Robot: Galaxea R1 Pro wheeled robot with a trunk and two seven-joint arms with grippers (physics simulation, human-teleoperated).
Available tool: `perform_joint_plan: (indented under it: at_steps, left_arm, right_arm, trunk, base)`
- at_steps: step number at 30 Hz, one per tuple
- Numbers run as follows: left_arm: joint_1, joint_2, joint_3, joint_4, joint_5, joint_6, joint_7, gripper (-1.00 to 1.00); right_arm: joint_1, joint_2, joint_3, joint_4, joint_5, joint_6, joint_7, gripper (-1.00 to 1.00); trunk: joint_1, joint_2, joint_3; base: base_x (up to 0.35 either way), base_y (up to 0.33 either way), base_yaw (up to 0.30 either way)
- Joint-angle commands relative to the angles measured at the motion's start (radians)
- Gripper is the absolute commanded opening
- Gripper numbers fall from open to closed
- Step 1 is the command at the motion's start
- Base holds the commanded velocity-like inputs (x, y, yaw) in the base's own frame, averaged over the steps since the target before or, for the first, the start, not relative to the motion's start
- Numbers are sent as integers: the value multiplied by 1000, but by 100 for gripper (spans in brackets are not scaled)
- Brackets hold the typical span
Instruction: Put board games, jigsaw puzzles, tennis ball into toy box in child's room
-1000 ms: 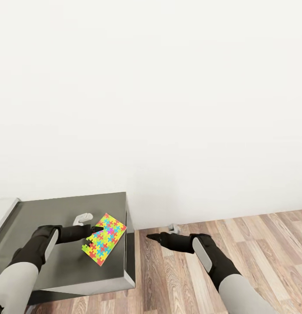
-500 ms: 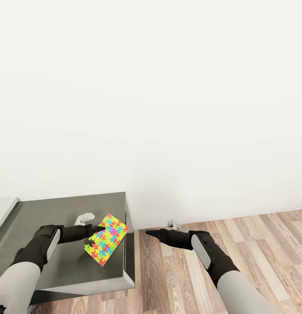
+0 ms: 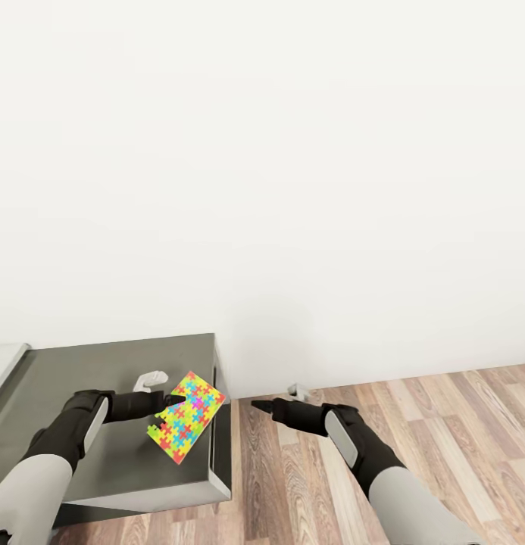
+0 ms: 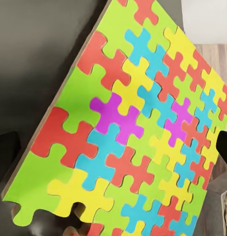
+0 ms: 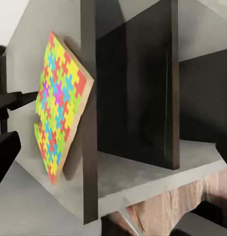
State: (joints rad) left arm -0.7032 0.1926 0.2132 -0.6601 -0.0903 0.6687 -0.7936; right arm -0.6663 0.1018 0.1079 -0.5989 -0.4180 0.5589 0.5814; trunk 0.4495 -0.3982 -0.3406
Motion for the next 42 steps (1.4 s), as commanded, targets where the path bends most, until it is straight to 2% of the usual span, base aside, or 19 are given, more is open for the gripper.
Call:
perform_joint_plan:
  at_steps: [1,16,21,27,33,36,38,40,41,42]
  left_arm:
    - [-1,-1,5,-1,-9,6,-9,100]
    - [-1,1,6,-1,-9,6,-9,100]
    - [-1,13,12,-11,-1,6,-11,100]
    - [-1,42,19,-87,4,11,-22,100]
    - [-1,96,89,-128,5,17,-110,100]
    - [-1,123,106,-137,4,21,-168,100]
    - [-1,152,114,-142,4,28,-248,100]
    - [-1,166,117,-143,4,31,-300,100]
    - [0,182,122,-144,4,32,-363,100]
    - [0,190,125,-144,4,33,-399,100]
  right_arm:
    - [-1,0,1,1,-6,7,-2,100]
    - [-4,9,1,5,-5,8,-3,100]
    - [-4,9,2,5,-4,8,-3,100]
    - [-4,9,2,5,-3,7,-3,100]
    - [-3,8,3,1,-4,4,-2,100]
    - [-3,6,3,-1,-4,3,0,100]
    - [-3,3,2,-1,-5,4,4,100]
    - [-3,1,1,-1,-6,5,7,100]
    - [-3,-2,-1,-2,-9,6,10,100]
    - [-3,-3,-3,-2,-11,6,10,100]
  trunk:
    - [1,-2,-2]
    - [1,-2,-2]
    - [1,-2,-2]
    - [1,-2,-2]
    - [1,-2,-2]
    - [1,-2,-2]
    - [1,-2,-2]
    - [1,-2,-2]
    - [1,-2,-2]
    - [1,-2,-2]
  base:
    - [0,-101,0]
    - [0,-45,0]
    - [0,0,0]
    - [0,0,0]
    - [0,0,0]
    - [0,0,0]
    - [0,0,0]
    - [0,0,0]
    - [0,0,0]
    - [0,0,0]
